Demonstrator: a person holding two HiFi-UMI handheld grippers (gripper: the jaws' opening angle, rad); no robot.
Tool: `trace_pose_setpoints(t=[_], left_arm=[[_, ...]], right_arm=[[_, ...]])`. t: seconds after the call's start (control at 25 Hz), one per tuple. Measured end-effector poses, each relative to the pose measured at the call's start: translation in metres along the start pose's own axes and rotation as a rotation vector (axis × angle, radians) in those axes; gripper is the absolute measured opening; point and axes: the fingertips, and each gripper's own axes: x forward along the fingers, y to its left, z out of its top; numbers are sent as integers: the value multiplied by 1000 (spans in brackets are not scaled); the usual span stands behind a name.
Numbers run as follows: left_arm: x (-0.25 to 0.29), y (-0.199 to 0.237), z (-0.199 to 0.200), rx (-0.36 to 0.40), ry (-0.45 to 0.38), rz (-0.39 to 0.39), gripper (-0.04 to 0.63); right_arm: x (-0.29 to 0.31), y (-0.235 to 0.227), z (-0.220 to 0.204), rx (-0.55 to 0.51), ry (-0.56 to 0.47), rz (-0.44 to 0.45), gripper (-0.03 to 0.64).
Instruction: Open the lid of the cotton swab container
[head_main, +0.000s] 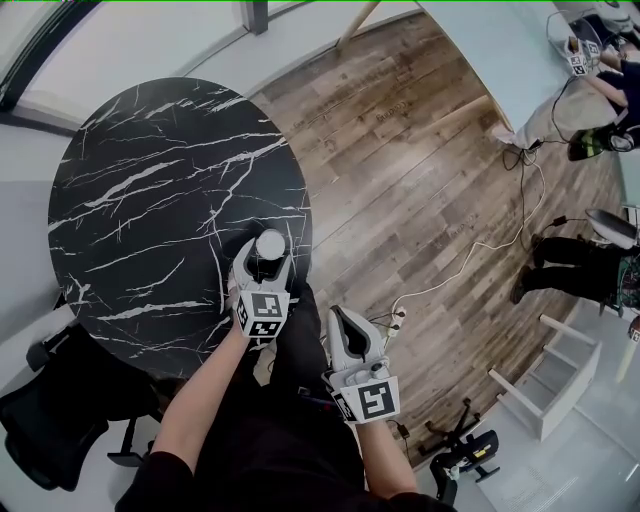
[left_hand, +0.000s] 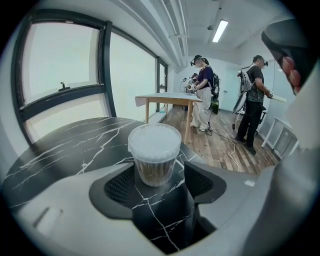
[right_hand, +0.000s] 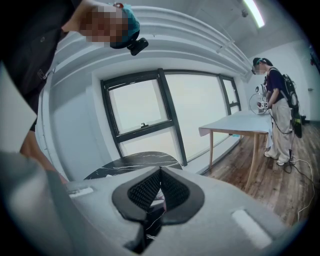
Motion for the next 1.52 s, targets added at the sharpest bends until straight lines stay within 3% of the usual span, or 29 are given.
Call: trace_pose_setpoints(t=[0.92, 1.28, 1.52], left_arm=[[9, 4, 6, 15, -23, 28, 272], [10, 8, 7, -23, -43, 30, 264], [10, 7, 6, 2, -37, 10, 261]], right_arm=[[2, -9, -1, 4, 6, -17, 0], [3, -11, -3, 3, 12, -19, 0], [4, -11, -2, -1, 9, -20, 0]])
